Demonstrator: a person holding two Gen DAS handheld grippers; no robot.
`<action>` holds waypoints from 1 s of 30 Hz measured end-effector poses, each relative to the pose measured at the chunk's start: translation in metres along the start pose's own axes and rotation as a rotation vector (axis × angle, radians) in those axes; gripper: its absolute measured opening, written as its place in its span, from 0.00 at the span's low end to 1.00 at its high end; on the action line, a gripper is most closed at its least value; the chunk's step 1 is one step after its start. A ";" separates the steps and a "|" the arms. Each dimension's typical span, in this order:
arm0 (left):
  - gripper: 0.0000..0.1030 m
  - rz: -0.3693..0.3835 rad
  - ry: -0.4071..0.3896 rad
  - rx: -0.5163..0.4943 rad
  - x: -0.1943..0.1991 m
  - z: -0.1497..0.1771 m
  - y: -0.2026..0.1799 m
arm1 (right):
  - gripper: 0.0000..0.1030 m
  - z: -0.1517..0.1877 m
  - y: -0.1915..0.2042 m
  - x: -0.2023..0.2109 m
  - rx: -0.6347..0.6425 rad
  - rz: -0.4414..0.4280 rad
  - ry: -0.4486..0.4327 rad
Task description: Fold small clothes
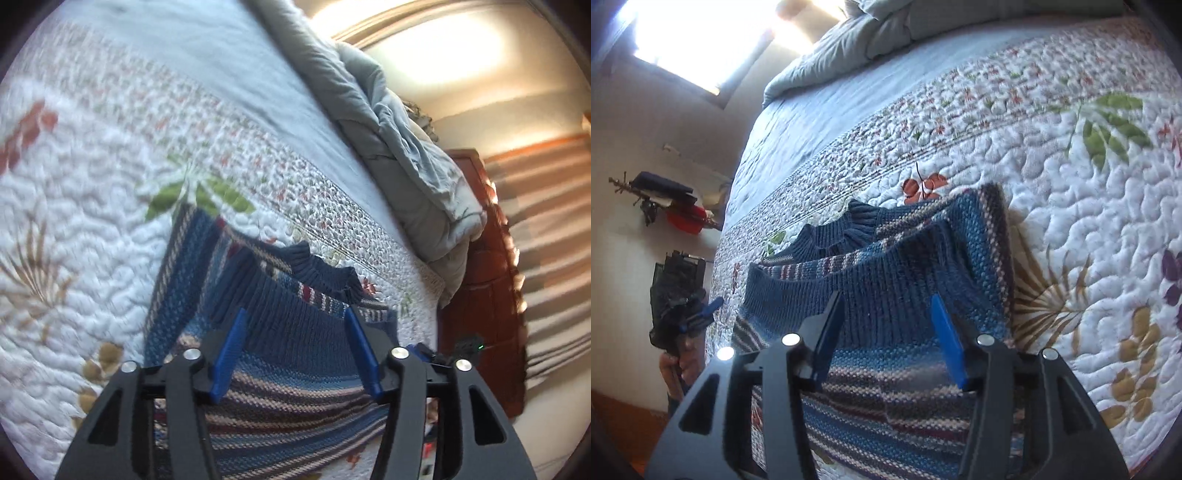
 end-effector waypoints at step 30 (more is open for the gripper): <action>0.10 -0.258 0.210 -0.225 -0.071 0.007 0.032 | 0.11 -0.007 -0.028 -0.037 0.082 0.102 0.058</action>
Point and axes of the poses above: each gripper's, at about its wrist camera, not at the fingertips, and x roughly against the way its jaws point, y to its left, z to its underside, the point moved 9 cm from there along -x, roughly the way its jaws point
